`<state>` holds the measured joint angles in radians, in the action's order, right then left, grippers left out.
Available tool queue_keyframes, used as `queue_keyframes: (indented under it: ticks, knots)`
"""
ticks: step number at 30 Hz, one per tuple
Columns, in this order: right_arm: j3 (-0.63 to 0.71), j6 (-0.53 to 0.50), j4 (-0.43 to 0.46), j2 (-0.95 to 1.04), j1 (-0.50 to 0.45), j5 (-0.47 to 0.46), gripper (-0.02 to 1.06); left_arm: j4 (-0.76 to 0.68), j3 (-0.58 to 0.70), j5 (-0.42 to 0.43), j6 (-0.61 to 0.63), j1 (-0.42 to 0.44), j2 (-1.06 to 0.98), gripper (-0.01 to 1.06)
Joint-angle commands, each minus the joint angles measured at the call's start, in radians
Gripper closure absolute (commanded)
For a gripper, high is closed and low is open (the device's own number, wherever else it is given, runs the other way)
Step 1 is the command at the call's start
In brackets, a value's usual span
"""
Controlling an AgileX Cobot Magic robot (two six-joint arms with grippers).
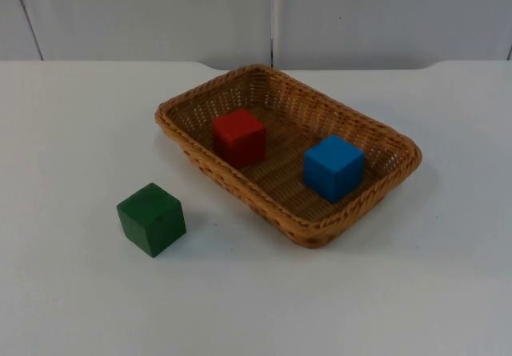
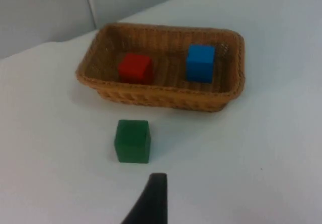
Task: Pick up one cube with each hand and place exactly two cubes into the same basket, leaving the remaining cube outside.
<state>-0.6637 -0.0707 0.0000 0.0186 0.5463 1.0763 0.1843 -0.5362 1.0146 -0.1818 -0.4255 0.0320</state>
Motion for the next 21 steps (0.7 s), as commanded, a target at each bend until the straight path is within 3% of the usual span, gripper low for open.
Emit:
queue_keyframes:
  ticks: [1, 11, 21]
  knots:
    - [0.029, 0.007, -0.018, -0.019, -0.001, 0.007, 0.31, -0.080, 0.007, 0.001, 0.073, -0.004, -0.032, 0.15]
    - [0.129, 0.133, -0.060, -0.019, -0.001, 0.031, 0.31, -0.144, 0.041, 0.060, 0.119, -0.004, -0.032, 0.15]
    - [0.149, 0.103, -0.041, -0.019, -0.001, 0.003, 0.31, -0.162, 0.041, 0.060, 0.137, -0.004, -0.032, 0.15]
